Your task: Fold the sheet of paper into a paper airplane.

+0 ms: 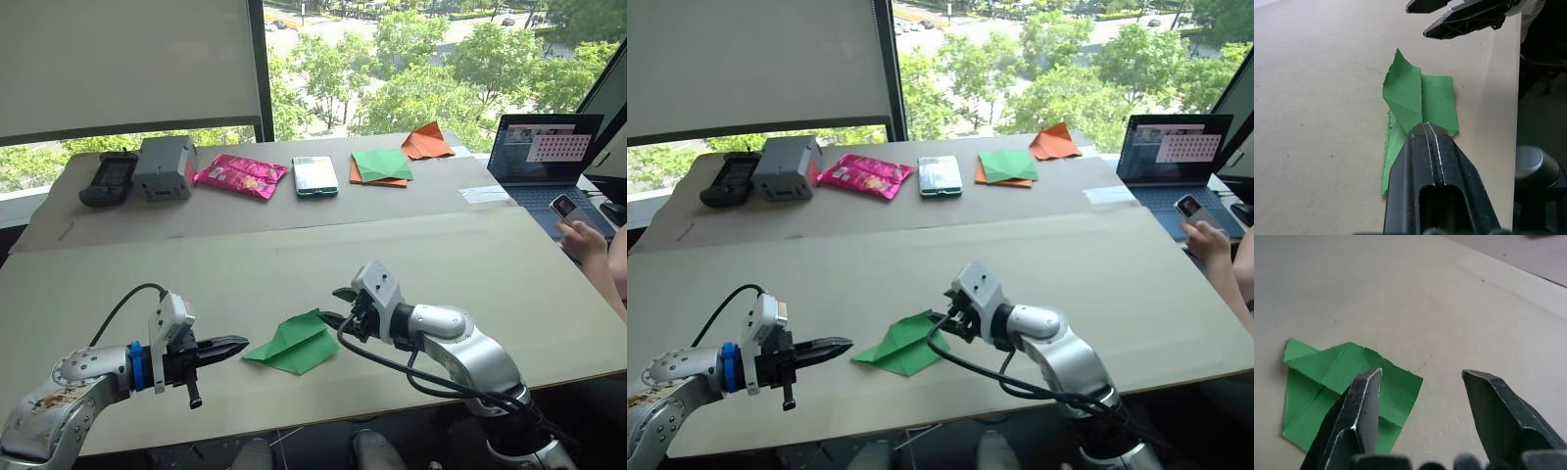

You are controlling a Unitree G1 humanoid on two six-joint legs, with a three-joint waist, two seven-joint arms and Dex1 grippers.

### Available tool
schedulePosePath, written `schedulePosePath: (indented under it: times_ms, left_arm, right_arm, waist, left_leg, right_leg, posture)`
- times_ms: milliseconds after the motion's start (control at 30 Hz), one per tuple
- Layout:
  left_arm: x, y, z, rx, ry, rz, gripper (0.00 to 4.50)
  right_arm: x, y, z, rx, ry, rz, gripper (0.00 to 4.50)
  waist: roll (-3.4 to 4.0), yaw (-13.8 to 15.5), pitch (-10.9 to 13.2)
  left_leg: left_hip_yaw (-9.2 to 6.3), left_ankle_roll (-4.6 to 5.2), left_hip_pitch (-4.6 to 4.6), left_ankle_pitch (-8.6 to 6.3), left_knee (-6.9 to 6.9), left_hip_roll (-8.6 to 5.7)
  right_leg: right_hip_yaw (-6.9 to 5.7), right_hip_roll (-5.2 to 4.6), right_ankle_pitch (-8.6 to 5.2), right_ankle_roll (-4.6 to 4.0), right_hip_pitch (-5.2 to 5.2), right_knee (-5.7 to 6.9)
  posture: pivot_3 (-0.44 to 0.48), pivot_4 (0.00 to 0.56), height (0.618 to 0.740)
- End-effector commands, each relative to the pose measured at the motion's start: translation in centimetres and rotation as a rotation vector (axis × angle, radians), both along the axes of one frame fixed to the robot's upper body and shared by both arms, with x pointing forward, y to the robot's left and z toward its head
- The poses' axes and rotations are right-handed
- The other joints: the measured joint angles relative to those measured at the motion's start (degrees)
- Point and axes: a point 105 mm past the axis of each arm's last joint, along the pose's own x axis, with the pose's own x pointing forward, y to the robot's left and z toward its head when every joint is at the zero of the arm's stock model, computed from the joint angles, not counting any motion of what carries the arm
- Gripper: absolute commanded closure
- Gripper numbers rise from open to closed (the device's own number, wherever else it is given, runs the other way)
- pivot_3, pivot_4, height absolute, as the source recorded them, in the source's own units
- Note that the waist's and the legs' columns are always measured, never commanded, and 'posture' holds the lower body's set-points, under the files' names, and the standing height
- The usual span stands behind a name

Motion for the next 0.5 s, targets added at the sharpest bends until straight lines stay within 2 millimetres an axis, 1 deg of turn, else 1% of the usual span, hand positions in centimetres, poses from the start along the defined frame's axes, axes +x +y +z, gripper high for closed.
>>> schedulePosePath:
  times_ms: [33,67,200,233,267,333,500]
  left_arm:
    - [0.1,-0.7,0.5,-0.029,-0.013,-0.025,4.50]
    - [0.2,-0.8,0.4,-0.033,-0.009,-0.027,4.50]
    - [0.2,-1.0,0.3,-0.039,-0.003,-0.035,4.50]
    - [0.1,-1.0,0.3,-0.038,-0.001,-0.038,4.50]
    - [0.0,-1.1,0.2,-0.038,0.001,-0.040,4.50]
    - [-0.2,-1.2,0.1,-0.043,0.008,-0.039,4.50]
    - [-0.7,-1.5,0.0,-0.049,0.021,-0.043,4.50]
  right_arm:
    - [1.3,0.0,0.4,-0.016,-0.028,0.082,0.11]
    - [1.6,0.0,0.2,-0.015,-0.018,0.088,0.02]
    - [1.7,0.7,0.1,0.031,0.068,0.198,0.02]
    - [1.6,0.9,0.0,0.043,0.090,0.224,0.02]
    - [1.6,1.0,-0.1,0.044,0.102,0.241,0.02]
    - [1.5,1.4,-0.4,0.054,0.137,0.289,0.02]
    - [2.1,2.2,-0.5,0.096,0.188,0.336,0.02]
  waist:
    - [-0.01,-0.07,0.01]
    - [-0.02,-0.10,0.01]
    - [-0.01,-0.08,0.01]
    - [0.00,-0.09,0.01]
    - [0.00,-0.08,0.00]
    - [0.02,-0.06,-0.01]
    - [0.03,-0.09,-0.02]
  left_leg:
    - [0.00,0.00,0.00,0.00,0.03,0.00]
    - [0.00,0.01,-0.01,0.00,0.03,0.00]
    - [0.00,0.03,0.00,0.02,0.03,0.00]
    - [0.00,0.09,0.00,0.05,0.03,0.00]
    - [0.00,0.39,0.00,0.24,0.03,0.00]
    - [0.00,0.45,0.02,0.28,0.04,0.00]
    - [0.00,0.45,0.05,0.28,0.04,0.00]
  right_leg:
    - [0.01,0.00,0.00,0.00,0.00,0.00]
    - [0.01,0.01,0.00,0.00,-0.01,-0.02]
    - [0.03,0.06,0.01,0.00,0.04,-0.01]
    - [0.05,0.08,0.02,0.01,0.05,-0.01]
    - [0.08,0.10,0.03,0.02,0.08,-0.01]
    - [0.12,0.12,0.06,0.05,0.15,0.01]
    - [0.15,0.16,0.09,0.05,0.19,0.08]
  posture:
    - [0.000,0.150,0.732]
    - [0.000,0.150,0.732]
    - [0.000,0.150,0.732]
    - [0.000,0.150,0.732]
    - [0.000,0.150,0.732]
    - [0.000,0.150,0.732]
    - [0.000,0.150,0.732]
